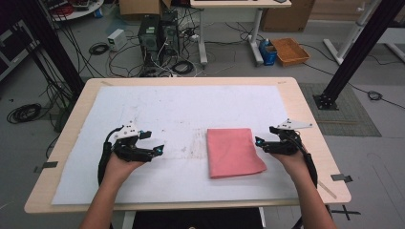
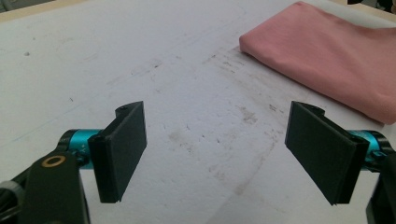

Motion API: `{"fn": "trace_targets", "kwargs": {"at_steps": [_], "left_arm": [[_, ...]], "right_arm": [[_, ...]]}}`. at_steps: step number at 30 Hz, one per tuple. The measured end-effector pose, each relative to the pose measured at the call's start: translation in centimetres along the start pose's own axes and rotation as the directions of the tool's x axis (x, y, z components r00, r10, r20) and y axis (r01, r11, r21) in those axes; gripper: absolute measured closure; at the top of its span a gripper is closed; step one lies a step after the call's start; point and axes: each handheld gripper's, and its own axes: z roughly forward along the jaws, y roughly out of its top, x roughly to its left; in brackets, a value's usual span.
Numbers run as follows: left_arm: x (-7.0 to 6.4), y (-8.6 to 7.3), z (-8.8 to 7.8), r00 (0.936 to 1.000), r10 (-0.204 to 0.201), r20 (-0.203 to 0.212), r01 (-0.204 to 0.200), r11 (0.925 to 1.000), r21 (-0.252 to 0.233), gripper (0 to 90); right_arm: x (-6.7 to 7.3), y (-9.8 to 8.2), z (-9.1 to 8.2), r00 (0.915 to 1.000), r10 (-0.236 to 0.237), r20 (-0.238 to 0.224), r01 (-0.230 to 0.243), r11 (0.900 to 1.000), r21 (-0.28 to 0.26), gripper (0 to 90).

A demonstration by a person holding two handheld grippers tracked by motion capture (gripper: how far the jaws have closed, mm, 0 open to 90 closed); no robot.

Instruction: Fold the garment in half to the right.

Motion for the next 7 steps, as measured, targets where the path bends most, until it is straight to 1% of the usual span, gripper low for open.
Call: {"fn": "trace_targets", "kwargs": {"at_steps": [3, 7], "left_arm": [[0.00, -0.02, 0.02, 1.0000, -0.003, 0.002, 0.003, 1.0000, 0.001, 20.8], [0.02, -0.06, 0.08, 1.0000, -0.005, 0.004, 0.005, 1.0000, 0.004, 20.8]], "right_arm": [[0.01, -0.05, 0.04, 1.0000, 0.007, 0.000, -0.007, 1.000, 0.010, 22.0], [0.01, -0.02, 0.04, 1.0000, 0.004, 0.001, -0.004, 1.000, 0.004, 22.0]]}}
